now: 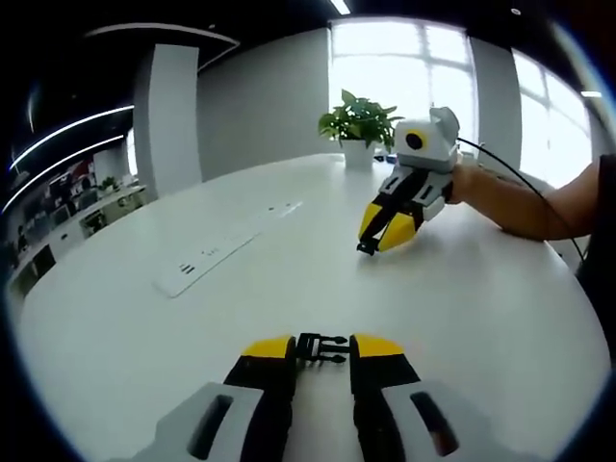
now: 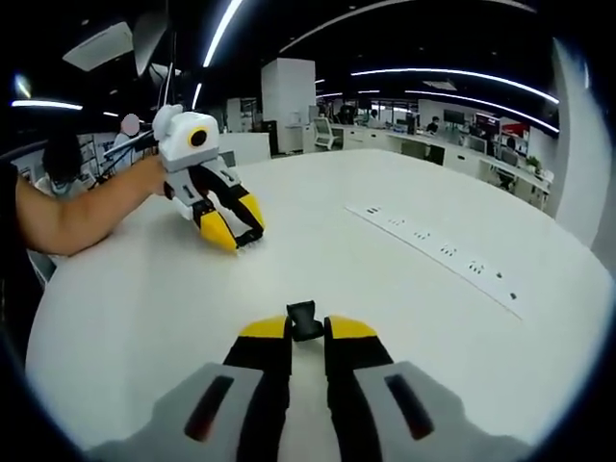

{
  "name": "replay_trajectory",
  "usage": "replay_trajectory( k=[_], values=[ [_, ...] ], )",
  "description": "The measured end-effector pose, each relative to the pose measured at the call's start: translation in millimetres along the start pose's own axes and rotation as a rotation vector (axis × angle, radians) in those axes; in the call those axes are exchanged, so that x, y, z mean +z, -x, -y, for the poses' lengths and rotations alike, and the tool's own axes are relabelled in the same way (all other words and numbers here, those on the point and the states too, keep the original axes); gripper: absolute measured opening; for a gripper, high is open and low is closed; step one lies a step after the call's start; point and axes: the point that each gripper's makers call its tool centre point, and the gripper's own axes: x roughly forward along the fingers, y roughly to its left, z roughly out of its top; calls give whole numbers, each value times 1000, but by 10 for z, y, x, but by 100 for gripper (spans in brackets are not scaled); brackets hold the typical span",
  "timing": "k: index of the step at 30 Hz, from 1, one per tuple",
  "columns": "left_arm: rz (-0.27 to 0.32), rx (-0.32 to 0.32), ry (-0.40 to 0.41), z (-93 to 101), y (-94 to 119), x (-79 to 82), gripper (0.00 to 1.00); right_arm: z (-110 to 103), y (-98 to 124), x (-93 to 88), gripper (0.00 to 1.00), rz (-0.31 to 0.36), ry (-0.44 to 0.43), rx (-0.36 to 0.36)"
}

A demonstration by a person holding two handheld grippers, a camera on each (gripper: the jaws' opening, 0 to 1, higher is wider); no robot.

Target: Snap the two parts of the plastic buckle together until the buckle closes and remains connected.

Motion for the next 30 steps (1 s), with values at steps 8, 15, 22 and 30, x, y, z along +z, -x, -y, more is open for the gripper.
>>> replay_trajectory(
  k=[8,15,22,30],
  values=[
    [-12,7,-35,36,-73,0,21,51,18,-10,11,-4,2,-25],
    [1,35,-3,-4,-57,28,20,36,16,-10,11,-6,-19,-53],
    [-6,32,0,64,-51,-37,20,11,39,-52,11,-7,-47,-73],
    [19,53,11,159,51,12,20,-55,102,-43,11,0,-39,-94]
  ],
)
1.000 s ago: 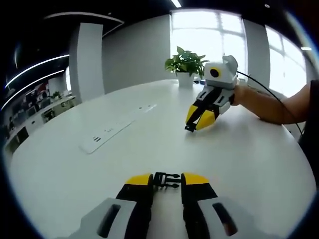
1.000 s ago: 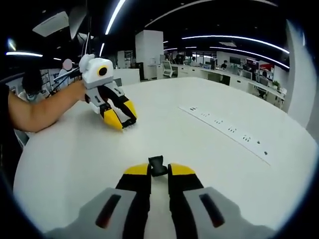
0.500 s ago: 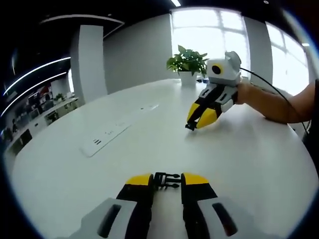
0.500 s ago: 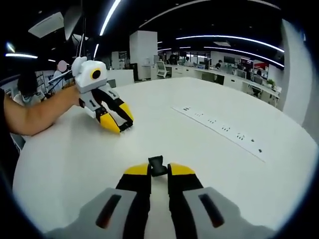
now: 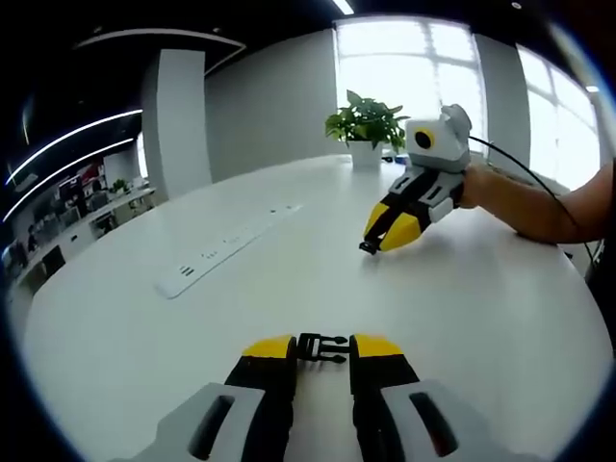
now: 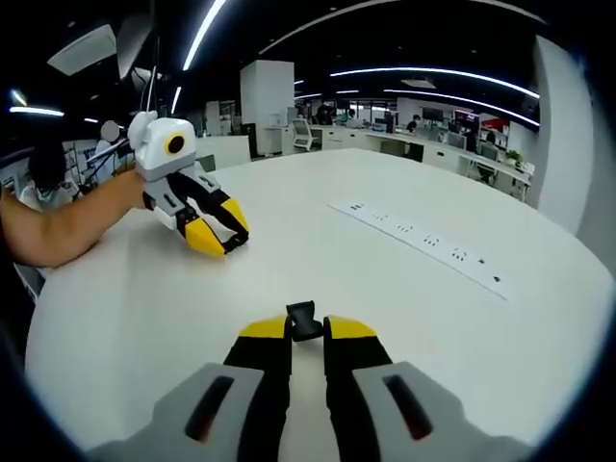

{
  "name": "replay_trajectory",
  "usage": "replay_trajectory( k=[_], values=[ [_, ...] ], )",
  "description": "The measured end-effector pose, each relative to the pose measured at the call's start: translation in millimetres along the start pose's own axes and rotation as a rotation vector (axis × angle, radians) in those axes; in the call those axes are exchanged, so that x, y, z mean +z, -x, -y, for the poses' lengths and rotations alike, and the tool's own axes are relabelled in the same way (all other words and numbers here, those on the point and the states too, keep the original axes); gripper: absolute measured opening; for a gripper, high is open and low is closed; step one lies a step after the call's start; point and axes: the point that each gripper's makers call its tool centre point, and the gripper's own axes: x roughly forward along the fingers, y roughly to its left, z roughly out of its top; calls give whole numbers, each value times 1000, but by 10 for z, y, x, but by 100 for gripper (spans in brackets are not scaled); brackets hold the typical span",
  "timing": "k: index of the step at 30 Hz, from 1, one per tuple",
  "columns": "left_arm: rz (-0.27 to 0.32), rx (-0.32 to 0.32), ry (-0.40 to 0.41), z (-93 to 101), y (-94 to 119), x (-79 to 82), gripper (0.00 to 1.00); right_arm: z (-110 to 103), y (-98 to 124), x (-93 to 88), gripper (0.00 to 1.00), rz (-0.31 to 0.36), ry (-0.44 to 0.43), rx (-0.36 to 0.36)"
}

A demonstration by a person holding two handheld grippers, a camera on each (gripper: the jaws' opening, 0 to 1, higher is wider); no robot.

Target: Snap the two parts of the plastic buckle together until the buckle closes and remains connected.

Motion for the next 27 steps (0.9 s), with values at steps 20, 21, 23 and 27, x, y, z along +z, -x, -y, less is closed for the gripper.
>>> replay_trajectory(
  k=[20,21,23,27],
  values=[
    [37,30,20,200,189,-16,20,-229,212,32,11,36,-33,-4],
    [42,30,22,214,193,-11,20,-245,215,30,11,35,-31,-3],
    [42,29,23,246,194,-15,20,-266,223,26,11,36,-31,-4],
    [42,33,16,312,205,-29,20,-286,239,35,11,47,-44,-3]
  ],
)
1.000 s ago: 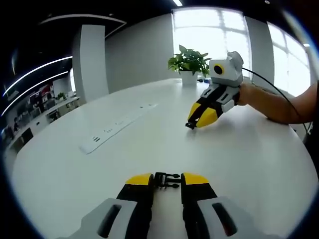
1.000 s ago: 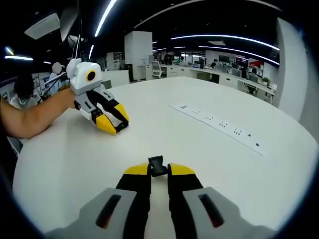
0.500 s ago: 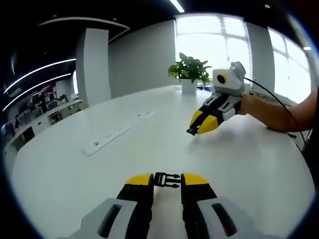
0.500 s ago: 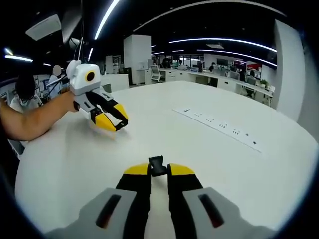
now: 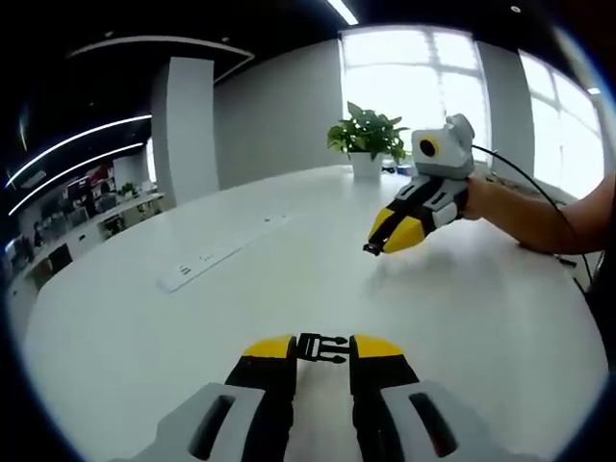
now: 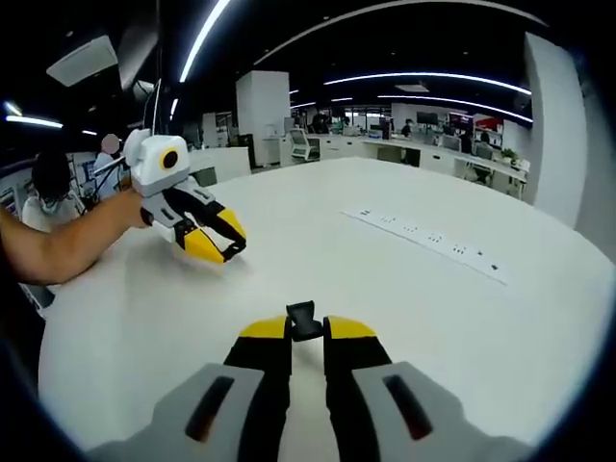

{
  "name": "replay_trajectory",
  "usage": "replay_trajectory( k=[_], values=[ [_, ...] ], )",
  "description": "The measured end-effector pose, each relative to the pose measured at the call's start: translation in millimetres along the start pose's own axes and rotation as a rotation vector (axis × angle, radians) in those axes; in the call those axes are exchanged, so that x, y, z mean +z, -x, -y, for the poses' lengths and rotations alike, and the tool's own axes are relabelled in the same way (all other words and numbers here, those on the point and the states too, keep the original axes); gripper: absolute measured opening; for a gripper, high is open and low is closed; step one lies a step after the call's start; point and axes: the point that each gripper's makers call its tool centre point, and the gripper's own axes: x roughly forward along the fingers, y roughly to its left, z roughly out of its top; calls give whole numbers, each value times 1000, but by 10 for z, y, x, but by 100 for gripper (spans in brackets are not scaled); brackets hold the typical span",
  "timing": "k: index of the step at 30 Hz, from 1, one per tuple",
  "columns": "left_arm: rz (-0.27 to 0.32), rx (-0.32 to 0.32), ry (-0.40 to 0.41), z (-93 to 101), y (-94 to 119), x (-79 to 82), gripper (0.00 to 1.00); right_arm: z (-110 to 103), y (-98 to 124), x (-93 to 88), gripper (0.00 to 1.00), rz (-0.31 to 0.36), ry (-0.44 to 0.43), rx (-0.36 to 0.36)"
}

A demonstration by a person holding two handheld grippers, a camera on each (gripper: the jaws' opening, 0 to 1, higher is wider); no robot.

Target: Snap the two parts of the plastic buckle together until the buckle closes and remains connected.

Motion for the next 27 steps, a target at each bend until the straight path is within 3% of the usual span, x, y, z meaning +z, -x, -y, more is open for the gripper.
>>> replay_trajectory(
  k=[15,27],
  values=[
    [-18,-18,-16,131,-7,-30,20,-91,114,-60,11,7,-17,-6],
    [-8,-36,2,408,143,-82,20,-203,123,-38,11,19,-6,12]
  ],
)
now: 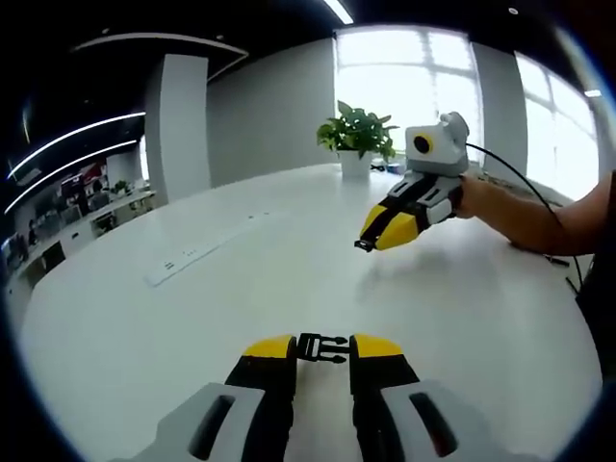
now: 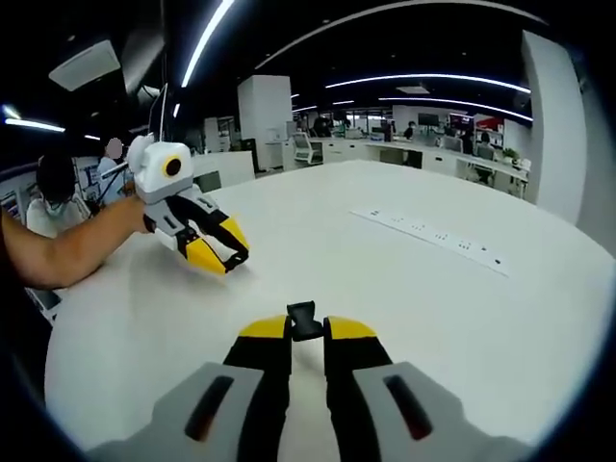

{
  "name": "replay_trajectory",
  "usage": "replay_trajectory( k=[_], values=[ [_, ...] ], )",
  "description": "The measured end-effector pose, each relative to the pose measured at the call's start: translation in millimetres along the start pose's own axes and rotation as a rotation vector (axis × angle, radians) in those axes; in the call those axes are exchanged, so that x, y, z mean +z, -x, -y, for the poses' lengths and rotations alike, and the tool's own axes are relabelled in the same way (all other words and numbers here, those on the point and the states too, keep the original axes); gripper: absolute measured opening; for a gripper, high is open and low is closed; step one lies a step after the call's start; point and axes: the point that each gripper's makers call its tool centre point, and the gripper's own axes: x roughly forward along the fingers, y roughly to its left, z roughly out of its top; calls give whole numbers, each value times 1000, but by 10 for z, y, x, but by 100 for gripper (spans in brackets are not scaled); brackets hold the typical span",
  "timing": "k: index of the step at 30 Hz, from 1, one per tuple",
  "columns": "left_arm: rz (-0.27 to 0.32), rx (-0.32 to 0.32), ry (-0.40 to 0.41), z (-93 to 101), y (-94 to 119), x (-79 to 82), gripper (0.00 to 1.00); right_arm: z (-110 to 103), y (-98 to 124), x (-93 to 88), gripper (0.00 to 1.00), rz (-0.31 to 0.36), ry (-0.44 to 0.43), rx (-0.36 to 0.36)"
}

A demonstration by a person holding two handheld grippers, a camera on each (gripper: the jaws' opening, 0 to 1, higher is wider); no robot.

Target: Snap the two parts of the plastic buckle together until the buckle closes and remains connected.

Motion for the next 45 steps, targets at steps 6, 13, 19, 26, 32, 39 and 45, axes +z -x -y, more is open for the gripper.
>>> replay_trajectory(
  k=[6,13,19,26,32,39,45],
  values=[
    [3,-1,6,17,17,1,20,-80,67,-27,11,-6,5,9],
    [-15,-7,-11,211,51,-89,20,-194,150,-46,11,0,11,6],
    [-8,-8,-15,281,100,-76,20,-292,230,-83,11,3,19,0],
    [-9,-11,-33,306,129,-78,20,-386,255,-86,11,2,39,-6],
    [-13,-5,-41,395,195,-104,20,-447,223,-85,11,-7,38,-1],
    [-9,-14,-36,528,240,-125,20,-541,262,-169,11,-21,39,5],
    [13,-29,-31,516,264,-52,20,-592,259,-200,11,-32,52,12]
  ],
)
